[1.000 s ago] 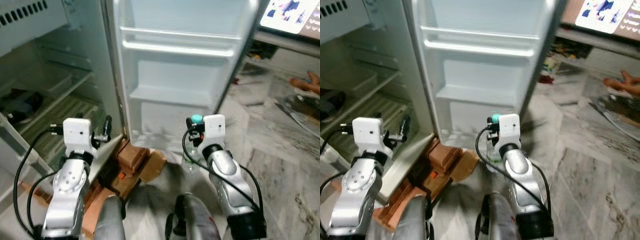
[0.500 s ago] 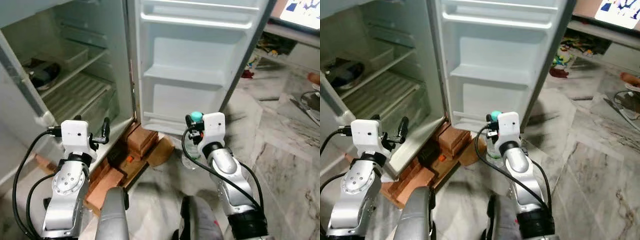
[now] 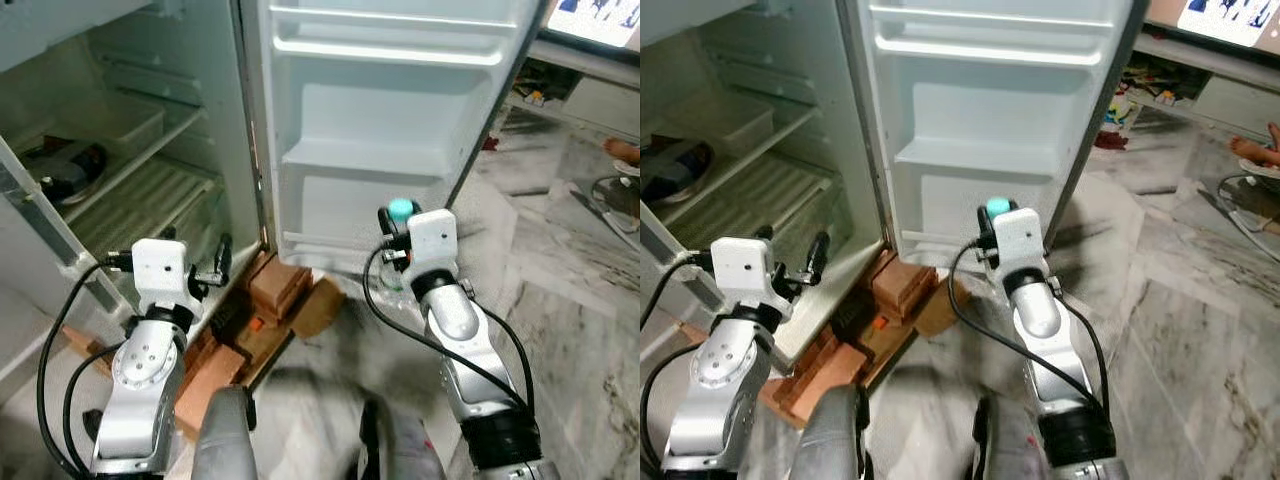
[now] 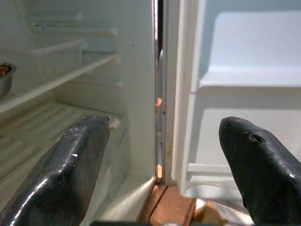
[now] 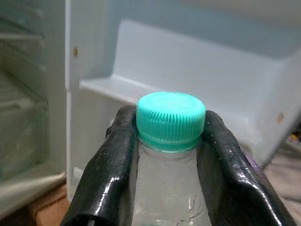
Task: Restocking fridge
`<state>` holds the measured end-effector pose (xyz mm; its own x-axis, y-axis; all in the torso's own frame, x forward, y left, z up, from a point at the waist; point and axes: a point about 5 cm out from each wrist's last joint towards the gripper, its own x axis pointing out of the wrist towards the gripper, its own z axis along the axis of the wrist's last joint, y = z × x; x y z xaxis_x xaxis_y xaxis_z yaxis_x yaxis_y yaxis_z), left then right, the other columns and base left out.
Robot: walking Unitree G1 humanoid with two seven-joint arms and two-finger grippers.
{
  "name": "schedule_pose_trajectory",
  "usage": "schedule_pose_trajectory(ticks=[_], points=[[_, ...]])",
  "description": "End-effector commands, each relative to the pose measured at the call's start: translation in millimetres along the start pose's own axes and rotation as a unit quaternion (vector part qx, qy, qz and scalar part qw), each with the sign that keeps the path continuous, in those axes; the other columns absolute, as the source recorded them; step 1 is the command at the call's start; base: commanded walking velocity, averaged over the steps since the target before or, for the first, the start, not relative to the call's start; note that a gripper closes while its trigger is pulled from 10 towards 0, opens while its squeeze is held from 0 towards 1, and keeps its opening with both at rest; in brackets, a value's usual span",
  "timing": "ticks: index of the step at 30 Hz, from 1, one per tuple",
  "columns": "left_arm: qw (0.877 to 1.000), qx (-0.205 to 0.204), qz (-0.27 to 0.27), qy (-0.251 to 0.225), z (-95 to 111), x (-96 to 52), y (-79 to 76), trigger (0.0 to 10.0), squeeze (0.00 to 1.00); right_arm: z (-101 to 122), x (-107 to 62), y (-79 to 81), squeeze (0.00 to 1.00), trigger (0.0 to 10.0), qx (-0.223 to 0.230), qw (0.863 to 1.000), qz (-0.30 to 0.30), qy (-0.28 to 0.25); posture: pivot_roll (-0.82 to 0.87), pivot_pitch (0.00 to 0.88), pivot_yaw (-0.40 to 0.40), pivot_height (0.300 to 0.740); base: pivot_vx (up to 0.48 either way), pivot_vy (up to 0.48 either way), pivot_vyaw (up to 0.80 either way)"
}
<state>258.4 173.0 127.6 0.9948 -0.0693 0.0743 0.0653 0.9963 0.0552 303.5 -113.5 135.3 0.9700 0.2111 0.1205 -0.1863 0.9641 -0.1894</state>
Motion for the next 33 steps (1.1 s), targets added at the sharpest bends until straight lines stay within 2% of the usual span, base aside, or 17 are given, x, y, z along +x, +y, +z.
schedule_pose_trajectory(ticks=[1, 21, 28, 33], points=[[1.0, -0.007, -0.007, -0.009, 3, 1.7, -3.7, 10.0, 0.0, 2, 0.6, -5.9, 0.0, 10.0, -0.015, 1.0, -0.008, -0.01, 0.06, 0.073, -0.052, 0.62, 0.431, 0.0, 0.0], [1.0, -0.01, -0.011, -0.011, 3, 4.0, -8.8, 10.0, 0.0, 2, 2.2, -4.1, 0.0, 10.0, -0.008, 1.0, 0.008, -0.013, 0.05, 0.073, -0.053, 0.62, 0.39, 0.0, 0.0], [1.0, -0.015, -0.006, -0.01, 3, 4.4, -8.2, 10.0, 0.0, -2, 0.8, 1.8, 0.0, 10.0, -0.001, 0.999, 0.034, -0.002, 0.06, 0.08, -0.052, 0.62, 0.035, 0.0, 0.0], [1.0, -0.011, -0.006, -0.012, 7, 4.9, -5.0, 10.0, 0.0, -1, 0.9, 5.6, 0.0, 10.0, 0.0, 0.998, 0.056, -0.004, 0.06, 0.115, -0.036, 0.62, 0.0, 0.0, 0.0]])
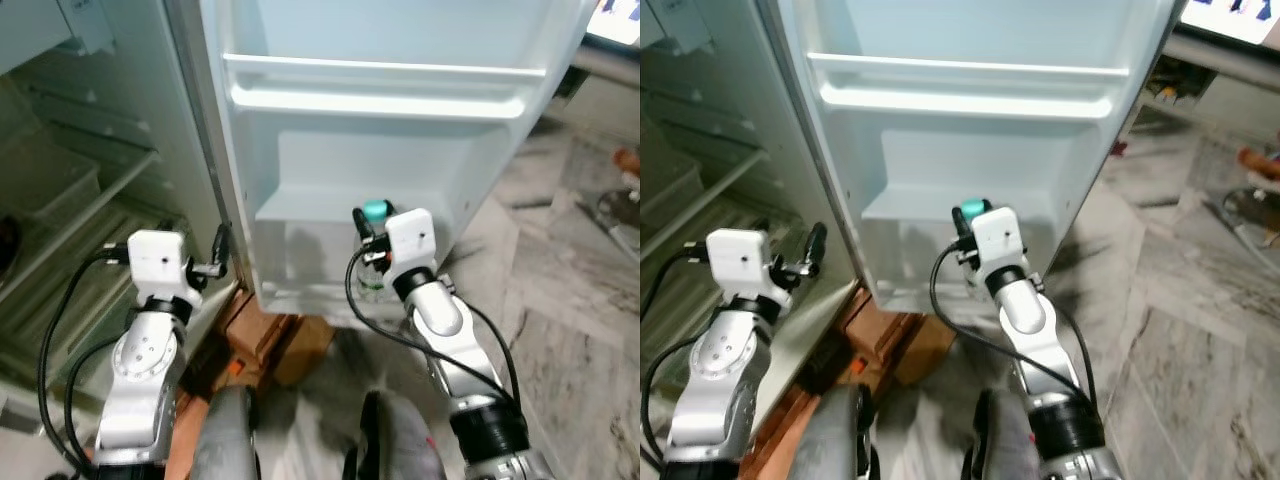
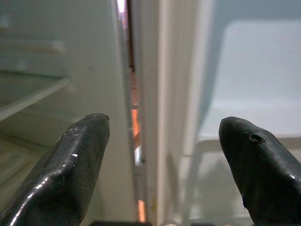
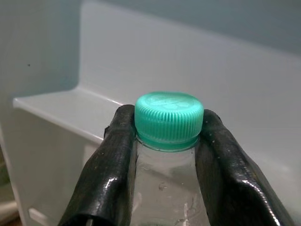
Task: Restocking fridge
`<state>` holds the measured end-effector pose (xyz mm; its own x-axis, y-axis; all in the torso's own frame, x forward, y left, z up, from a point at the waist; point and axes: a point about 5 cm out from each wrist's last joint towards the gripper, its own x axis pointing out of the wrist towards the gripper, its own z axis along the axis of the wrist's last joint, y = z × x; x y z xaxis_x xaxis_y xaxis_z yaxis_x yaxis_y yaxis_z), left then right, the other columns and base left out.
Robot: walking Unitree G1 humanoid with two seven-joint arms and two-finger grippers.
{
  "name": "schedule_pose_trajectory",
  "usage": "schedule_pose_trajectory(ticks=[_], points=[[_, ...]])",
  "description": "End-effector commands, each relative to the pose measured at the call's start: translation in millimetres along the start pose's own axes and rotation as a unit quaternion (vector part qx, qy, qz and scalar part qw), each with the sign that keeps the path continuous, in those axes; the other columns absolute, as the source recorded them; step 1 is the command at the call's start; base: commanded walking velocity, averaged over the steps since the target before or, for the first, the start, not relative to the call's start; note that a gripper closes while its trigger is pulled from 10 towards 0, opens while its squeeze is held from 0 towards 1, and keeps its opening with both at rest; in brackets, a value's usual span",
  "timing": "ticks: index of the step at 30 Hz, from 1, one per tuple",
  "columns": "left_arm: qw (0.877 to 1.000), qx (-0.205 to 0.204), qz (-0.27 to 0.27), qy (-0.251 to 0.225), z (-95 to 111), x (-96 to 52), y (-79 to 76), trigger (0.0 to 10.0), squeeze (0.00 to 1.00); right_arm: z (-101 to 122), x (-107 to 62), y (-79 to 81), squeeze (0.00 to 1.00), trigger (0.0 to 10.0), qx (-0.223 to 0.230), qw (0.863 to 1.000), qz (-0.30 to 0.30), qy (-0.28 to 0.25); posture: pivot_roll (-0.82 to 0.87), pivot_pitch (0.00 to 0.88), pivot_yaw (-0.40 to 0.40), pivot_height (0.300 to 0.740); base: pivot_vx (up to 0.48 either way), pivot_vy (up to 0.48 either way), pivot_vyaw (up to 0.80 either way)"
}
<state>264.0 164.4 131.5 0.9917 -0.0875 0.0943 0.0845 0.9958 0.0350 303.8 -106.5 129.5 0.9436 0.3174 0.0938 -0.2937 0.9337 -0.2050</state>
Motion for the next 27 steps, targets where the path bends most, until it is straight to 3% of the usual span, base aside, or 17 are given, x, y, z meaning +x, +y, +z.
schedule_pose_trajectory(ticks=[1, 9, 11, 17, 27], points=[[1.0, 0.0, 0.003, -0.002, 3, -1.7, 3.2, 10.0, 0.0, 3, -0.5, -1.9, 0.0, 10.0, 0.001, 1.0, 0.002, -0.006, 0.06, 0.115, -0.036, 0.62, 0.0, 0.0, 0.0], [1.0, 0.007, 0.005, 0.008, 3, -9.6, 9.2, 10.0, 0.0, -2, -3.0, -0.7, 0.0, 10.0, -0.019, 1.0, 0.019, -0.005, 0.07, 0.159, -0.021, 0.58, 0.0, 0.0, 0.0], [1.0, 0.008, 0.003, 0.007, 5, -10.8, 7.6, 10.0, 0.0, -2, -0.3, -0.3, 0.0, 10.0, -0.044, 0.998, 0.03, -0.015, 0.08, 0.167, -0.016, 0.565, 0.0, 0.0, 0.0], [1.0, 0.005, 0.004, 0.009, 8, -14.4, 6.4, 10.0, 0.0, 3, 10.8, -2.0, 0.0, 10.0, -0.07, 0.996, 0.033, -0.036, 0.1, 0.182, -0.009, 0.53, 0.0, 0.0, 0.0], [1.0, 0.021, 0.004, 0.011, 11, -23.8, 10.9, 10.0, 0.0, 21, 35.4, -7.9, 0.0, 10.0, -0.154, 0.982, 0.036, -0.104, 0.13, 0.201, 0.001, 0.53, 0.0, 0.0, 0.0]])
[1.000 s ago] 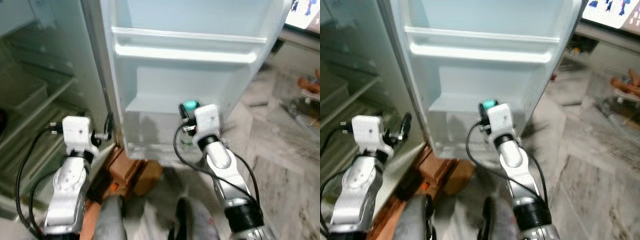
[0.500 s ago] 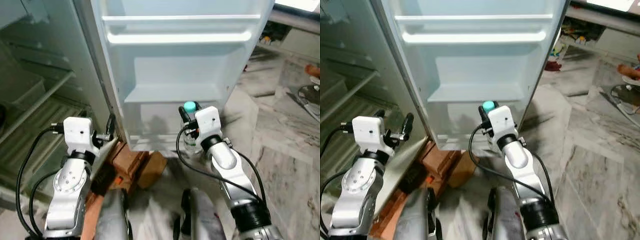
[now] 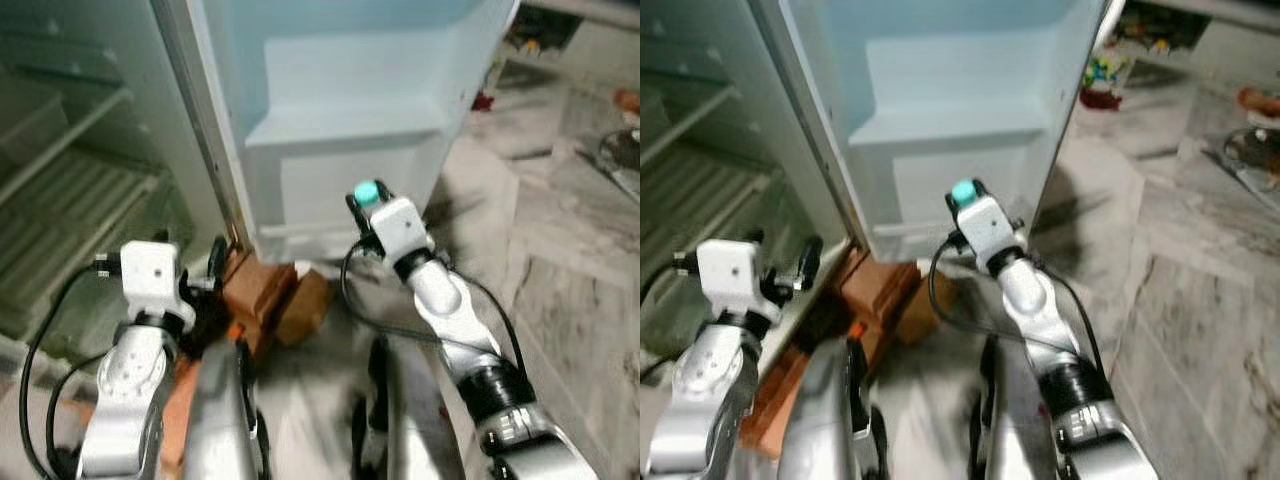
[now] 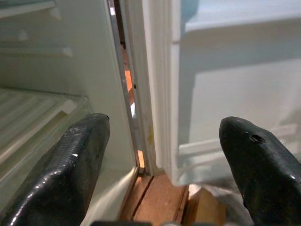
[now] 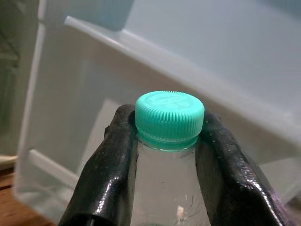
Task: Restocking fridge
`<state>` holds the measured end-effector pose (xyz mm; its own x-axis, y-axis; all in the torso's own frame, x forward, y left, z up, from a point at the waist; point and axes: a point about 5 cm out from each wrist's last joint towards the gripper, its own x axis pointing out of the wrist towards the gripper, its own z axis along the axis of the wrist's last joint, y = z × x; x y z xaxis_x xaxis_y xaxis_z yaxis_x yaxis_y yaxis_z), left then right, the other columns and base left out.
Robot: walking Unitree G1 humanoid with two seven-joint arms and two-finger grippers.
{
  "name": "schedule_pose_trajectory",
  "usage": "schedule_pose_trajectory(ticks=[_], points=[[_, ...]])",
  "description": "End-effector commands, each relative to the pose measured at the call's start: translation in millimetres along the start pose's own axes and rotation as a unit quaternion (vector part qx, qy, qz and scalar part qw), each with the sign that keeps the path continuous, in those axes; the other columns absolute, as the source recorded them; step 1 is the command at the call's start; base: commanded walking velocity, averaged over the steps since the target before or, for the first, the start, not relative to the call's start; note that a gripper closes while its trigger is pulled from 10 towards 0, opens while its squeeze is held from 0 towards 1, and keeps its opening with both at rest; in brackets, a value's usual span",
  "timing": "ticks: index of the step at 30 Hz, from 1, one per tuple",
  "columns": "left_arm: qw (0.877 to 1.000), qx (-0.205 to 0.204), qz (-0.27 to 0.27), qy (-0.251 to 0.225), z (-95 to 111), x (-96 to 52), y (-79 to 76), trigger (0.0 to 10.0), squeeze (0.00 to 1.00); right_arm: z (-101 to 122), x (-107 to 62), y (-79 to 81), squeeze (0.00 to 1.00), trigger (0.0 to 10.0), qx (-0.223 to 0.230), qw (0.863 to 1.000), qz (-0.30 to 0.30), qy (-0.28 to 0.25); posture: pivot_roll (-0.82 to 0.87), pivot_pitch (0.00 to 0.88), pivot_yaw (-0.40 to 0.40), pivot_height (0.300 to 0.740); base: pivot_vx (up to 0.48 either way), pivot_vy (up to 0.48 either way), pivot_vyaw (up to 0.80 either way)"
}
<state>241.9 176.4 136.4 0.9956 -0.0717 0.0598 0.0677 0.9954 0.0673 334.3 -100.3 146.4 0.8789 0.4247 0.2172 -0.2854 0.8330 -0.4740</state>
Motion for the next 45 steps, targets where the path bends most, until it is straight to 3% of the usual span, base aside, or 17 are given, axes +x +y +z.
schedule_pose_trajectory(ticks=[1, 7, 14, 21, 28, 33, 38, 45], points=[[1.0, 0.004, -0.005, -0.007, 5, -2.6, 0.6, 10.0, 0.0, 8, 6.6, -4.2, 0.0, 10.0, -0.022, 0.999, -0.003, -0.031, 0.13, 0.208, 0.001, 0.53, 0.0, 0.0, 0.0], [1.0, 0.014, 0.003, -0.002, 9, -12.6, 5.1, 10.0, 0.0, 21, 27.2, -8.3, 0.0, 10.0, -0.078, 0.993, 0.002, -0.085, 0.17, 0.241, 0.005, 0.53, 0.0, 0.0, 0.0], [0.999, 0.024, 0.023, 0.003, 15, -21.9, 12.1, 10.0, 0.0, 26, 39.8, -11.0, 0.0, 10.0, -0.127, 0.985, 0.028, -0.112, 0.21, 0.281, 0.01, 0.53, 0.0, 0.0, 0.0], [0.999, 0.029, 0.026, 0.012, 19, -32.5, 13.1, 10.0, 0.0, 20, 40.5, -18.3, 0.0, 10.0, -0.143, 0.984, 0.035, -0.102, 0.24, 0.317, 0.018, 0.53, 0.0, 0.0, 0.0], [0.998, 0.035, 0.03, 0.03, 22, -45.5, 16.6, 10.0, 0.0, 12, 40.4, -32.6, 0.0, 10.0, -0.127, 0.989, -0.007, -0.076, 0.27, 0.361, 0.03, 0.53, 0.0, 0.0, 0.0], [0.998, 0.038, 0.036, 0.036, 24, -51.1, 19.0, 10.0, 0.0, 21, 43.9, -38.0, 0.0, 10.0, -0.151, 0.983, -0.012, -0.101, 0.28, 0.376, 0.035, 0.53, 0.0, 0.0, 0.0], [0.997, 0.039, 0.044, 0.045, 26, -54.6, 22.0, 10.0, 0.0, 45, 55.3, -40.5, 0.0, 10.0, -0.189, 0.968, -0.015, -0.162, 0.28, 0.381, 0.036, 0.53, 0.0, 0.0, 0.0], [0.997, 0.037, 0.046, 0.051, 28, -59.1, 20.1, 10.0, 0.0, 39, 55.9, -33.3, 0.0, 10.0, -0.205, 0.968, 0.003, -0.143, 0.3, 0.395, 0.032, 0.53, 0.0, 0.0, 0.0]])
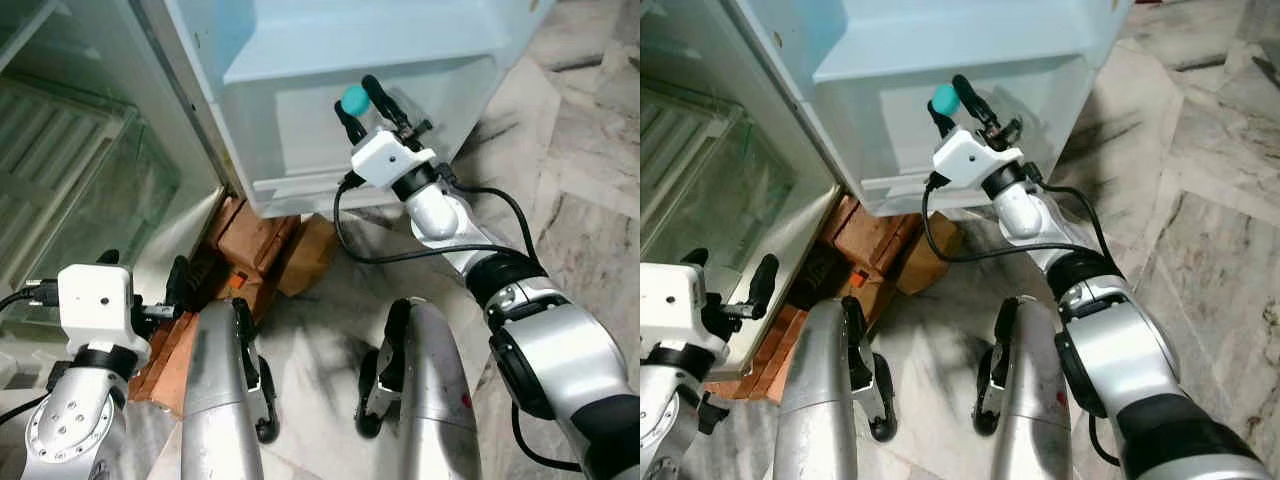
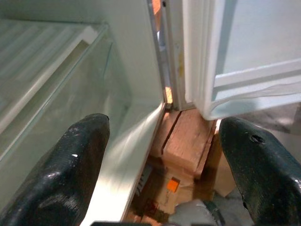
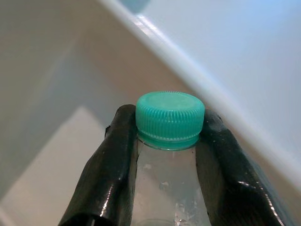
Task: Restocking fridge
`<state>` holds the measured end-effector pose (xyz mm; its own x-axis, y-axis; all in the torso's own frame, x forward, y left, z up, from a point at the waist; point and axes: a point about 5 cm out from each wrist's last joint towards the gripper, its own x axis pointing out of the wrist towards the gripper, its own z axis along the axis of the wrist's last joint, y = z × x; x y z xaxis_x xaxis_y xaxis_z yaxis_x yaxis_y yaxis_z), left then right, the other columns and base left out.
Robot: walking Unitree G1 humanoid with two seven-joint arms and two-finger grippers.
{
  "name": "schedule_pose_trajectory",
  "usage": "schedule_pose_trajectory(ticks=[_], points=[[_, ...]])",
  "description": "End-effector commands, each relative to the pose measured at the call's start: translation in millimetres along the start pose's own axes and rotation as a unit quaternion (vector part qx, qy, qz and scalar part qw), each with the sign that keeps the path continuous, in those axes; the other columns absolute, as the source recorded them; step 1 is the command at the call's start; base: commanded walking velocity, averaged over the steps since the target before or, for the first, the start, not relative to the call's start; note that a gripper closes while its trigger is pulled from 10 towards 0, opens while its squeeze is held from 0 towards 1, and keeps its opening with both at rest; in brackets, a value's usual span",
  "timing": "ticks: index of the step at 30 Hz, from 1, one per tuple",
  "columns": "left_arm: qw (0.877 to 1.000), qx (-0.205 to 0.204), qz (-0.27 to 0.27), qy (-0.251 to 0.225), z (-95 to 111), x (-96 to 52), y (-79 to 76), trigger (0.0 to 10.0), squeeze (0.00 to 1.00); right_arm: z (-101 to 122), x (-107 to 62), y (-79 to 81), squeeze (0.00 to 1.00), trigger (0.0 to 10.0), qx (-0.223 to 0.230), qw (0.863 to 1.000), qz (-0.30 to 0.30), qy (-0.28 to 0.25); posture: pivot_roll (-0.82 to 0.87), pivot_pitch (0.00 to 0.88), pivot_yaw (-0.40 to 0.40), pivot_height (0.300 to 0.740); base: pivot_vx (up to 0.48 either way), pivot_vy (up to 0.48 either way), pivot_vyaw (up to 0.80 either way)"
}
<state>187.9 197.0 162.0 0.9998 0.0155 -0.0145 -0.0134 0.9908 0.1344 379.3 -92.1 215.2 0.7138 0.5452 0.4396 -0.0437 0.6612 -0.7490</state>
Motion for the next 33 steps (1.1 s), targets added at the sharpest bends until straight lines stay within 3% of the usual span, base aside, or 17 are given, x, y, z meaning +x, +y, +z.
schedule_pose_trajectory(ticks=[1, 11, 16, 22, 28, 29, 31, 32, 33], points=[[1.0, 0.003, 0.007, 0.012, -1, -7.0, 2.0, 10.0, 0.0, -6, -6.2, 10.4, 0.0, 10.0, 0.011, 1.0, 0.017, 0.02, 0.3, 0.398, 0.029, 0.53, 0.0, 0.0, 0.0], [1.0, 0.005, 0.009, 0.019, -1, -10.8, 2.8, 10.0, 0.0, -31, -30.4, 23.0, 0.0, 10.0, 0.073, 0.99, 0.0, 0.124, 0.31, 0.411, 0.027, 0.53, 0.0, 0.0, 0.0], [1.0, 0.005, 0.006, 0.021, -1, -9.4, 1.3, 10.0, 0.0, -49, -42.7, 14.7, 0.0, 10.0, 0.107, 0.974, -0.043, 0.196, 0.3, 0.408, 0.028, 0.53, 0.0, 0.0, 0.0], [1.0, 0.003, 0.003, 0.018, -1, -5.7, -0.3, 10.0, 0.0, -61, -49.5, -1.6, 0.0, 10.0, 0.157, 0.955, -0.101, 0.232, 0.3, 0.399, 0.028, 0.53, 0.0, 0.0, 0.0], [1.0, 0.001, -0.001, 0.014, 0, -1.5, -1.7, 10.0, 0.0, -74, -63.9, -12.8, 0.0, 10.0, 0.21, 0.925, -0.159, 0.272, 0.29, 0.388, 0.032, 0.53, 0.0, 0.0, 0.0], [1.0, 0.001, -0.001, 0.014, 0, -1.5, -1.7, 10.0, 0.0, -74, -63.9, -12.8, 0.0, 10.0, 0.21, 0.925, -0.159, 0.272, 0.29, 0.388, 0.032, 0.53, 0.0, 0.0, 0.0], [1.0, 0.001, -0.003, 0.011, 1, 0.8, -2.0, 10.0, 0.0, -79, -70.4, -12.3, 0.0, 10.0, 0.238, 0.911, -0.177, 0.286, 0.29, 0.383, 0.032, 0.53, 0.0, 0.0, 0.0], [1.0, 0.001, -0.003, 0.009, 1, 1.7, -2.0, 10.0, 0.0, -80, -73.2, -11.2, 0.16, 10.0, 0.251, 0.906, -0.183, 0.289, 0.29, 0.383, 0.032, 0.53, 0.0, 0.0, 0.0], [1.0, 0.001, -0.003, 0.009, 1, 1.7, -2.0, 10.0, 0.0, -80, -73.2, -11.2, 0.16, 10.0, 0.251, 0.906, -0.183, 0.289, 0.29, 0.383, 0.032, 0.53, 0.0, 0.0, 0.0]])
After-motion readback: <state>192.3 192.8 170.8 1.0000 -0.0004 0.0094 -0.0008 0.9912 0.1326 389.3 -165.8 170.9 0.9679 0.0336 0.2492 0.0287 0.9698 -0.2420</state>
